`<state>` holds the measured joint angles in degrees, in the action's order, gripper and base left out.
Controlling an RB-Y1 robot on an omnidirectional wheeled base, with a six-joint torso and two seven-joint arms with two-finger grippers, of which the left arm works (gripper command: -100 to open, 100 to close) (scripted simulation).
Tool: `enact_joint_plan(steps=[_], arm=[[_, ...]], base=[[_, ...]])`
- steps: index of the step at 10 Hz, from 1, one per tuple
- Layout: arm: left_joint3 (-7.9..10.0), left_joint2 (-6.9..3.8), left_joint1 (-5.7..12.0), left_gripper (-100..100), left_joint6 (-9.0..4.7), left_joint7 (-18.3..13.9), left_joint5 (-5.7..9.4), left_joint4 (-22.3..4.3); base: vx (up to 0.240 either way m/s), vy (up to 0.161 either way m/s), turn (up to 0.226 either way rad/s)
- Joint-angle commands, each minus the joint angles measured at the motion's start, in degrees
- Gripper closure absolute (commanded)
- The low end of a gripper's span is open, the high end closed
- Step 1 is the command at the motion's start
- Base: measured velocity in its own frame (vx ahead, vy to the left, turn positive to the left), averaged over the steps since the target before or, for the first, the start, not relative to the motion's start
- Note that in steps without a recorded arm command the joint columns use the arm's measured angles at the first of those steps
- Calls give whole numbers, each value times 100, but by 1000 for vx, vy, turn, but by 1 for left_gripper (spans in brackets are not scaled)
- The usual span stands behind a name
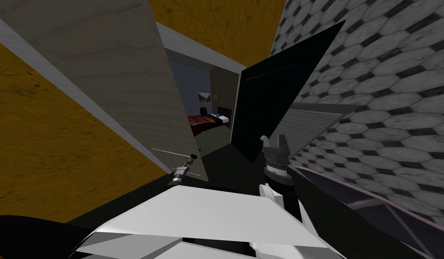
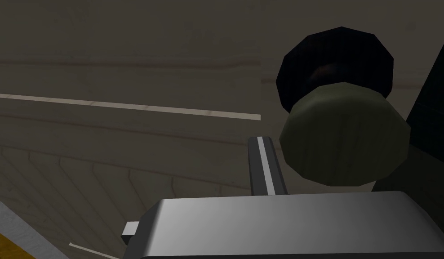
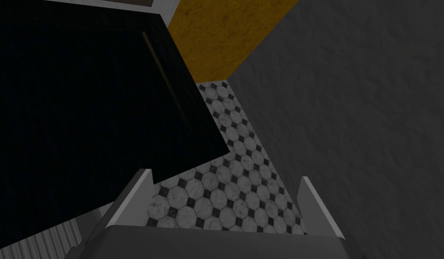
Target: Pull the door open
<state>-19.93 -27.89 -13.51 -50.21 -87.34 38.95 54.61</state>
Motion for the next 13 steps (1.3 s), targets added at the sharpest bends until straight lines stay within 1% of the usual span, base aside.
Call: enact_joint_plan(steps=[1, 5, 6, 7, 9, 10, 11, 12, 13], arm=[[-19, 15, 6, 100, -17, 7, -12, 18], [-19, 15, 6, 100, -17, 7, -12, 18], [-165, -32, -15, -100, -143, -81, -112, 24], [-206, -41, -20, -100, -178, -103, -139, 29], [-293, -60, -31, -100, -251, -150, -198, 39], [-382, -79, -42, -100, -327, -198, -258, 50], [-426, -88, -48, -100, -364, -221, -287, 56], [-468, -97, -53, -100, -400, -244, -316, 61], [-468, -97, -53, -100, -400, -244, -316, 61]], base=[[-14, 14, -16], [-2, 3, 0], [-126, 36, -146], [-190, 69, -154], [-145, 56, -46], [-174, 71, -61], [-166, 79, -77], [-130, 62, -40], [-73, 38, -5]])
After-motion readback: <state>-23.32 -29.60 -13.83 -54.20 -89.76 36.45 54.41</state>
